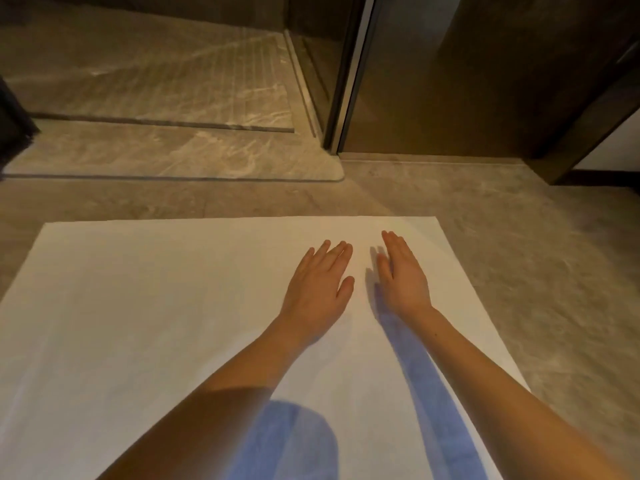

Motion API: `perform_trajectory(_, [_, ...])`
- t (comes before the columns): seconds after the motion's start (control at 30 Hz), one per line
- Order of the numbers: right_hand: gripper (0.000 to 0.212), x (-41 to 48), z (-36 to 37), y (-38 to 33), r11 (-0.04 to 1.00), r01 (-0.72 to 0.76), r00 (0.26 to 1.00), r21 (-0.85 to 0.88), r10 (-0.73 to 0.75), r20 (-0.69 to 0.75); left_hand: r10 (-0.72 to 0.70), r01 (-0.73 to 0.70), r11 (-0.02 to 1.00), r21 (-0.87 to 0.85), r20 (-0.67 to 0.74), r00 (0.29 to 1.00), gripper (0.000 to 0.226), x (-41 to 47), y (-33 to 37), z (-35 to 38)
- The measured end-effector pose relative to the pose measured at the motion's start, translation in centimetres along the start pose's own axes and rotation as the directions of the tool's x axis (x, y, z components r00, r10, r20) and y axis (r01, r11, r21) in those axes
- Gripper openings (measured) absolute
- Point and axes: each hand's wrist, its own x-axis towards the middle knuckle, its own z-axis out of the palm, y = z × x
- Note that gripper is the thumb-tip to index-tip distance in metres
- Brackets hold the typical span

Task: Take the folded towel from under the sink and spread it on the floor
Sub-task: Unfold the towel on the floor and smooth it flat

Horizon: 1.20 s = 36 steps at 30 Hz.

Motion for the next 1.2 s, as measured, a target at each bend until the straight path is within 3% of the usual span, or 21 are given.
perform_trajectory(0.1, [0.045,-5.4,2.1,-3.5,0.993,0.108,0.994,0.050,-0.109,0.022,-0.091,0.091,0.996,-0.004,-0.046,0.995,0.050,-6.3,-1.1,-1.7])
perform_trajectory(0.23, [0.047,-11.8,4.2,-7.7,0.978,0.202,0.973,0.049,-0.206,0.108,-0.198,0.196,0.971,0.140,0.000,0.980,0.050,-14.7,-3.8,-2.7])
perform_trajectory(0.43, [0.058,-15.9,7.3,-9.8,0.920,0.357,0.903,-0.159,-0.297,0.312,-0.233,0.190,0.936,0.298,0.115,0.966,0.064,-18.8,-5.9,-2.9])
perform_trajectory(0.9, [0.060,-16.4,8.4,-9.7,0.921,0.325,0.907,-0.216,-0.240,0.346,-0.233,0.190,0.925,0.328,0.097,0.967,0.062,-19.7,-6.8,-2.3])
perform_trajectory(1.2, [0.060,-16.7,8.5,-9.6,0.920,0.324,0.910,-0.222,-0.239,0.338,-0.162,0.156,0.965,0.212,0.009,0.987,0.058,-20.2,-6.7,-2.2])
